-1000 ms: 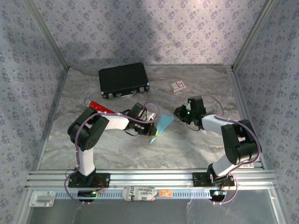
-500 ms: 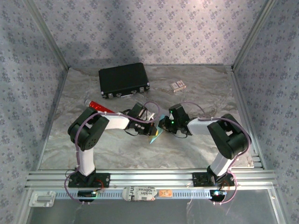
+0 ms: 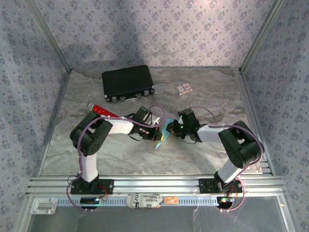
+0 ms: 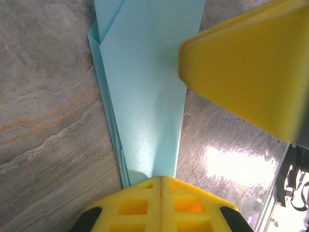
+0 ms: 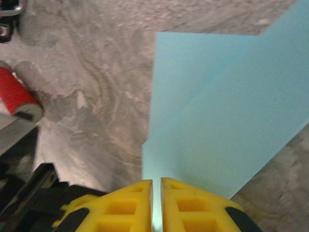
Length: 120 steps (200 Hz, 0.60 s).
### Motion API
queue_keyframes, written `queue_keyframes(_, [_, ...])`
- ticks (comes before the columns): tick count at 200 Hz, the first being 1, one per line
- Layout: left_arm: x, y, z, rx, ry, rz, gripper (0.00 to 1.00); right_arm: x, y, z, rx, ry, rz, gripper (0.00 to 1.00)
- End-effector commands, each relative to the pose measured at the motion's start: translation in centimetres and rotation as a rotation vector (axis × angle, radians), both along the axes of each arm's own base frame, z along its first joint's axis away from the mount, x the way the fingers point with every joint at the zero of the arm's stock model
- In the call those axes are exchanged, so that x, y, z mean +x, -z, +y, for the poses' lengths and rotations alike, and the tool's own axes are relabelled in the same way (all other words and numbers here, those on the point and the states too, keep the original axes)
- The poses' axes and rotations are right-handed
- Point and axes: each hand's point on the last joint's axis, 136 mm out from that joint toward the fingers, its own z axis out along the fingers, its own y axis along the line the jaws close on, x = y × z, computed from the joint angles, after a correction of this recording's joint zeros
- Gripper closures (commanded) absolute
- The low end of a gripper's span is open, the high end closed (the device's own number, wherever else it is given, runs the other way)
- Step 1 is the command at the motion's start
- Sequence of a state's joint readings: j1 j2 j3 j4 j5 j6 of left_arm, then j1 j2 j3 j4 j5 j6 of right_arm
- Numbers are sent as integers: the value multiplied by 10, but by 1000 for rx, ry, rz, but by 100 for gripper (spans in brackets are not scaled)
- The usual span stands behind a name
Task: Fold a paper plane with a square sheet of paper (pick it up from the middle)
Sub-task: Fold the wing for the fifth time at the center of the table.
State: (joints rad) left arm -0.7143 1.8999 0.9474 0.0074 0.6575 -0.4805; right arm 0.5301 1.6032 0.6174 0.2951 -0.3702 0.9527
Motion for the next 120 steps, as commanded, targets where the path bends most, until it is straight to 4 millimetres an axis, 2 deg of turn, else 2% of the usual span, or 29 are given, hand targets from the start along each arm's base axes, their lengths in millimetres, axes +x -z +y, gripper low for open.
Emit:
queue_keyframes(1, [-47,45,37,190,3,185,100,-13,0,4,-4,-21,10,93])
queue_keyframes(28, [-47,45,37,188,0,183,100,-24,12,7,-24,-23,46,99])
queue_keyframes(87, [-46,44,37,179,-6,181,100,-34,24,6,-27,-12,67,100])
queue_keyframes(120, [-46,43,37,177,-6,179,100,-43,42,-7,-100,6,120,100])
